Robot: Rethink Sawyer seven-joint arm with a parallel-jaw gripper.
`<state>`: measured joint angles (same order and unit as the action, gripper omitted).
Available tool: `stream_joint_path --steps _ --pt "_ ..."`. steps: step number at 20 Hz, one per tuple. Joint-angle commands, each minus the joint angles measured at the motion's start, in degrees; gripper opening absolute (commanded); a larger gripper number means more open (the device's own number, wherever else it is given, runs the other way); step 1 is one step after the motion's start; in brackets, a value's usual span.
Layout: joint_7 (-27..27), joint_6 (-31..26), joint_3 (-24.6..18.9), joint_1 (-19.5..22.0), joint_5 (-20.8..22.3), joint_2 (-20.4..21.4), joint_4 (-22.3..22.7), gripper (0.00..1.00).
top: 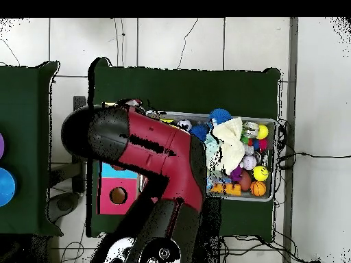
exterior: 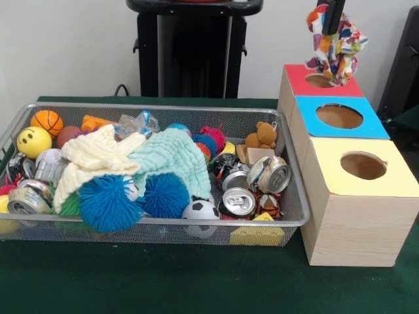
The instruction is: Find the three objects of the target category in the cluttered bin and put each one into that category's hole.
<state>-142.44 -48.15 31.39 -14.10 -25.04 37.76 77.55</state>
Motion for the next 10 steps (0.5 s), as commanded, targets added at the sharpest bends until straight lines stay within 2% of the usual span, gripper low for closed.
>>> stream_joint_path --steps 1,6,10 --pt "-12.9 -3.7 -4.0 2.1 -1.4 -3.2 -1.5 0.00" --pt "-11.5 -3.5 -4.5 3.2 -1.3 -3.8 -2.5 0.00" --pt "-11.7 -5.5 -4.8 3.3 -1.3 -4.0 -4.5 0.00"
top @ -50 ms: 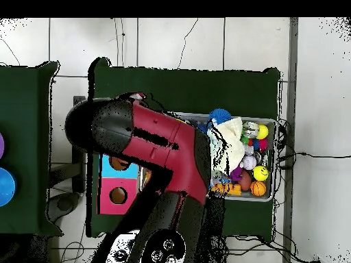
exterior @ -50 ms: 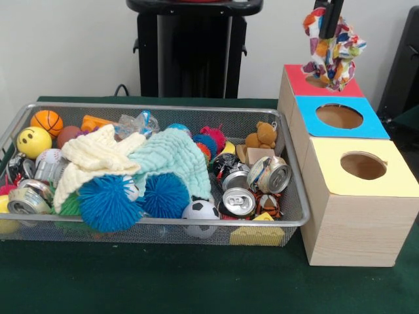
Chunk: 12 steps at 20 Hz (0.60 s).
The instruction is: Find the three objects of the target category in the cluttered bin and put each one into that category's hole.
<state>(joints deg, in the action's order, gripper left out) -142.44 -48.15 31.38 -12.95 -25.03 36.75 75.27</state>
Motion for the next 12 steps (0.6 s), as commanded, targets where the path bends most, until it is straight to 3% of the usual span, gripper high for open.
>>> stream_joint_path --steps 1,12 --pt "-12.0 -6.1 -4.9 2.1 -1.4 -3.1 -2.9 0.00" --pt "-14.7 -5.0 -5.2 1.5 -2.7 -6.1 -6.0 0.00"
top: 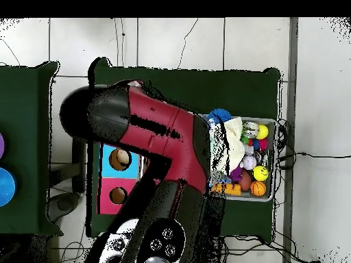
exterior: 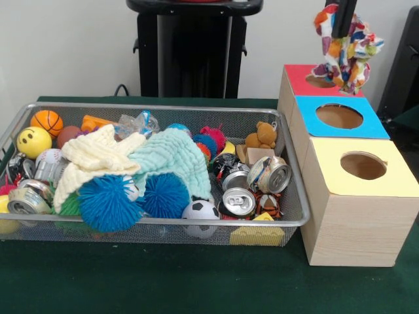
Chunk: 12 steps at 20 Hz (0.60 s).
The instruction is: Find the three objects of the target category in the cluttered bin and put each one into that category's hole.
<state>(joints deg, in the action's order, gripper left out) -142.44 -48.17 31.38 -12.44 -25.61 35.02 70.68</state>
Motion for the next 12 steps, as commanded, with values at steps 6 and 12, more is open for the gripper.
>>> stream_joint_path --steps 6,12 --pt "-15.8 -4.2 -4.5 0.5 -3.0 -6.1 -2.7 0.00" --pt "-16.1 0.8 -4.5 0.4 -4.1 -8.7 -2.3 0.00"
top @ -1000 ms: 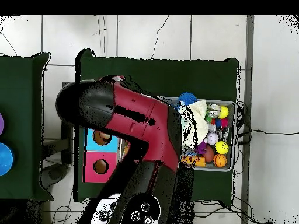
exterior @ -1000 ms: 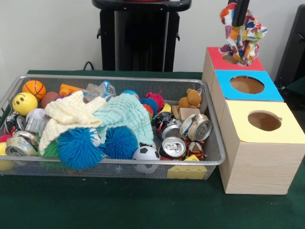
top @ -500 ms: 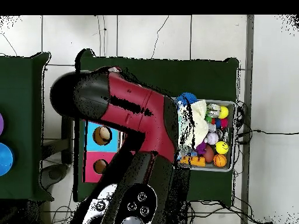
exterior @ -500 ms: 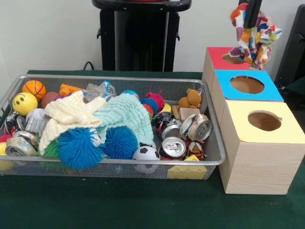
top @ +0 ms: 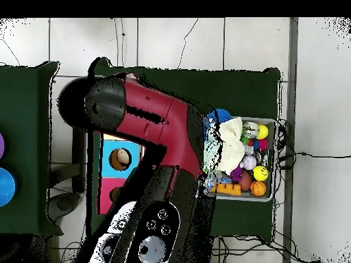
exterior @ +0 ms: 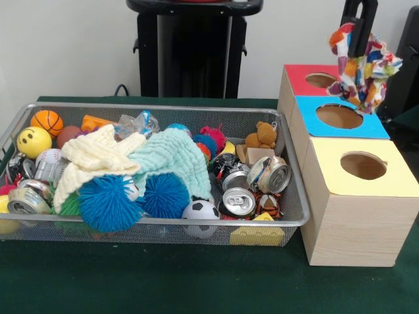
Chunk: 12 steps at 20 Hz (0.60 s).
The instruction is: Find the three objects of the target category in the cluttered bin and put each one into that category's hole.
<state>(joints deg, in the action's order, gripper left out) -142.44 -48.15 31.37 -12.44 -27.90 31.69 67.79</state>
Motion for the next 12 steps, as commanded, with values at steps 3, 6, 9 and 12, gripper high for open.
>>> stream_joint_path --steps 3,6,9,12 --pt "-16.6 0.0 -3.4 0.3 -1.7 -6.6 -0.6 0.00" --pt "-15.9 -4.1 -2.7 1.1 -1.2 -7.6 -2.5 0.00" --pt "-14.9 -2.9 -3.5 1.7 -1.7 -8.0 -2.3 0.00" --pt "-14.8 -1.2 -4.0 1.9 -2.3 -8.7 -2.4 0.00"
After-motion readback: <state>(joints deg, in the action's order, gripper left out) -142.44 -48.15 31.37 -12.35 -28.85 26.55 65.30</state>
